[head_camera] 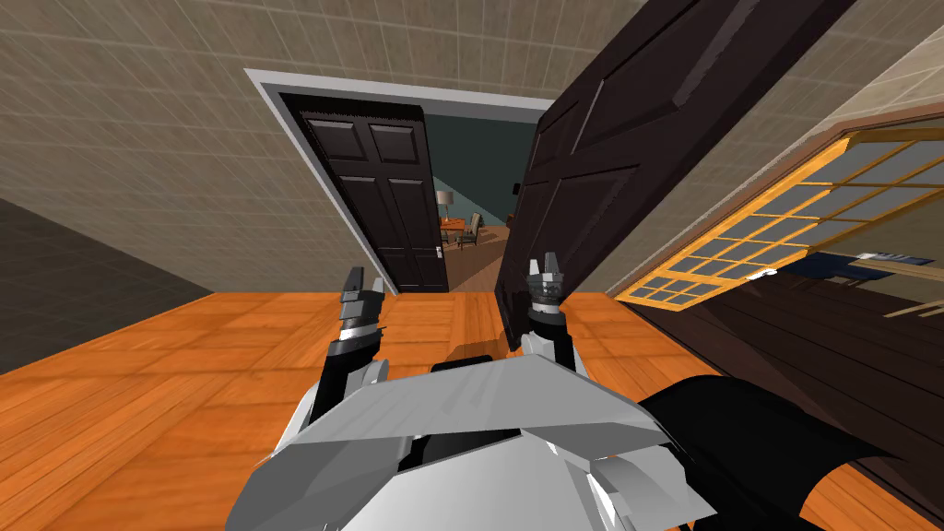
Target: Pull the door open
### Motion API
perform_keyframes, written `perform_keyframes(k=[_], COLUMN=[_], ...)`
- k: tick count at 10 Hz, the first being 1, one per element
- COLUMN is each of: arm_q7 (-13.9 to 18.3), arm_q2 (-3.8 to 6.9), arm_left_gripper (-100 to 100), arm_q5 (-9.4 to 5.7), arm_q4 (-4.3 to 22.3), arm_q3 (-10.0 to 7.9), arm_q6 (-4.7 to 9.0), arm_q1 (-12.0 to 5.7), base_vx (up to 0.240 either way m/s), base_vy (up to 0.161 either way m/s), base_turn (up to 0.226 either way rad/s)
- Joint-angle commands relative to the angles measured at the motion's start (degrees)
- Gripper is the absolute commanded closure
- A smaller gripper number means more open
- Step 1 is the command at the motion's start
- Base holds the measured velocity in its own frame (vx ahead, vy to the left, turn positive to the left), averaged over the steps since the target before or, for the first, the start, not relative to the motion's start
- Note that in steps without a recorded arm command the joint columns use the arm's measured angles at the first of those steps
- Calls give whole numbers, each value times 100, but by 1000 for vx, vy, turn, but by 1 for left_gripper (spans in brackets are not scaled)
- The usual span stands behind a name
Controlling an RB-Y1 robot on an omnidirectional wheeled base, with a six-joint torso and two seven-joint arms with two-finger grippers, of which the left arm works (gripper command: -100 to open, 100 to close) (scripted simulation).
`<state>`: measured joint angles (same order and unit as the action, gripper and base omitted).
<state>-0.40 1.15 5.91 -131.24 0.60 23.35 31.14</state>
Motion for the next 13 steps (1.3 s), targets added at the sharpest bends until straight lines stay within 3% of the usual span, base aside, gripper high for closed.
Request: perform_keyframes(k=[1,6,11,13], arm_q7=[27,101,214,242], arm_q2=[56,184,332,364], arm_left_gripper=[-100,-100,-100,-100], arm_q5=[-23,-86,-183,-207], arm_q4=[196,744,1583,1790], arm_q3=[-10,-37,-80,-90], arm_q6=[59,224,477,540], arm_q1=[-44,-166,-353,-399], base_vx=[76,178,158,132], base_vy=[18,-1,12,-13], base_turn=[-41,-39,-52,-37])
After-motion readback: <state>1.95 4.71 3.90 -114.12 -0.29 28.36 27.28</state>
